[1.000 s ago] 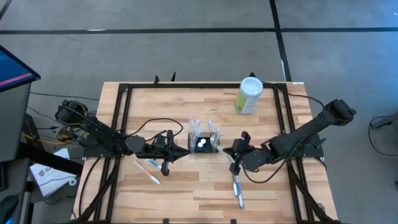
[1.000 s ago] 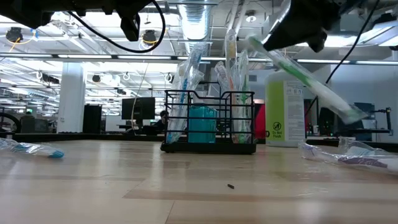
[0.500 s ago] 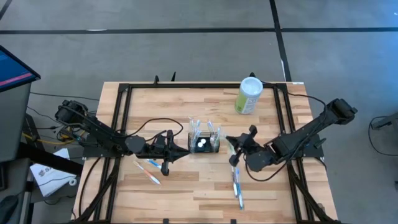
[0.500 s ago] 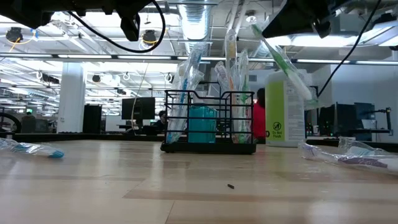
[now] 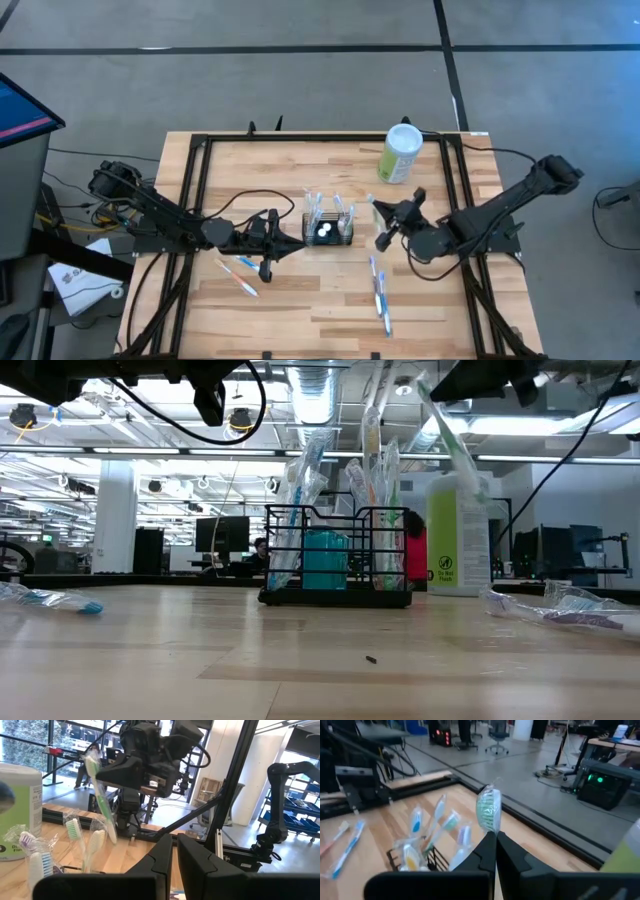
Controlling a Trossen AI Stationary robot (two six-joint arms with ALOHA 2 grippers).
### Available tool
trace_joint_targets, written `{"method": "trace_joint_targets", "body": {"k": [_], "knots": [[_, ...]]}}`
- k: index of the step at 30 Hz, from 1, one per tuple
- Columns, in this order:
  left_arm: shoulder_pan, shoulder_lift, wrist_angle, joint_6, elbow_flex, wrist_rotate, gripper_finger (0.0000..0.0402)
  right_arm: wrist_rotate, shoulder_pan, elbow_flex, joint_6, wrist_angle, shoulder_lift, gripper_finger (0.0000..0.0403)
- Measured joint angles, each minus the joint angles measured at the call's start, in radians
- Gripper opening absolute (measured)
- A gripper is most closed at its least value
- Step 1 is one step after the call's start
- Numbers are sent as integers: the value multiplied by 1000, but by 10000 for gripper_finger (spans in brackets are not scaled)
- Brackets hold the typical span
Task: Pick & Place toothbrushing station
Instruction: Put the green toothbrush into the right compartment of the organizer
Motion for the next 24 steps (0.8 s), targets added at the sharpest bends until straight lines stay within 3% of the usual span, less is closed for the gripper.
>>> {"method": "trace_joint_targets", "body": {"k": [10, 20, 24], "knots": [[0, 0, 0, -3, 0, 0, 21, -160, -77, -239, -399, 674, -70, 0], [0, 0, 1, -1, 0, 0, 21, -197, -154, -262, -420, 706, -58, 0], [0, 0, 0, -2, 0, -8, 21, -275, -190, -262, -421, 712, -58, 0]]}}
